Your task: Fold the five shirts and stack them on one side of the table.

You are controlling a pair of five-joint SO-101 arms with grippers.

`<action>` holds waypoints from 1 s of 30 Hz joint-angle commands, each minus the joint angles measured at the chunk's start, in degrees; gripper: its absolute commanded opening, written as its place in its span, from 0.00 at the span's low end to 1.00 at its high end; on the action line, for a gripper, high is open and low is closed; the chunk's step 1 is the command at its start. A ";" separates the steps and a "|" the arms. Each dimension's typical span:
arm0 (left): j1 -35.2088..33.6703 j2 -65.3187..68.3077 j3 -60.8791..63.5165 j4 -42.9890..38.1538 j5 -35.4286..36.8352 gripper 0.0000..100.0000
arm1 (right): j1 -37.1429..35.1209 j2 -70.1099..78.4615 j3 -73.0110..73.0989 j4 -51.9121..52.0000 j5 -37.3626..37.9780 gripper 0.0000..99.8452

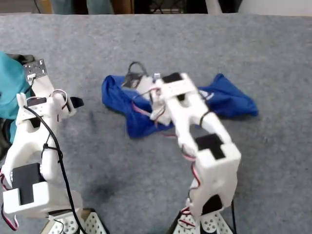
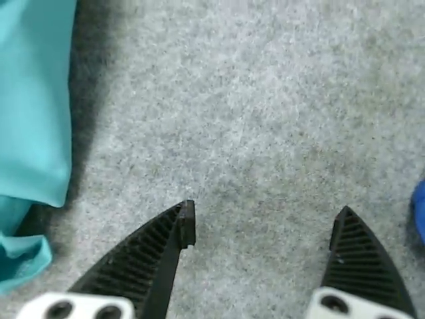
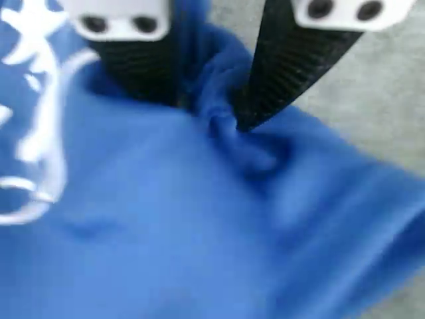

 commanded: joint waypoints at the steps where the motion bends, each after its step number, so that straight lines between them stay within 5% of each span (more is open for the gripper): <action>1: -0.40 -0.18 -2.59 0.18 0.18 0.33 | 6.95 4.79 -10.33 3.96 -0.44 0.04; 7: -0.31 -0.09 -2.59 0.18 0.18 0.33 | 13.80 10.24 -30.73 20.22 5.98 0.05; 12: -0.22 -0.09 -2.59 0.18 0.18 0.33 | 15.03 12.18 -44.18 35.34 12.66 0.26; 16: -0.22 -0.09 -2.59 0.18 0.18 0.33 | 15.74 8.84 -44.88 35.87 15.74 0.38; 21: -0.13 -0.09 -2.68 0.09 0.18 0.33 | 15.65 -1.71 -38.64 35.87 15.65 0.32; 27: 0.04 -0.09 -2.68 -0.18 0.18 0.33 | 10.73 -19.38 -15.69 35.52 15.91 0.07; 30: 0.22 -0.09 -2.68 -0.26 0.18 0.33 | 7.03 -25.80 -2.95 33.85 15.82 0.08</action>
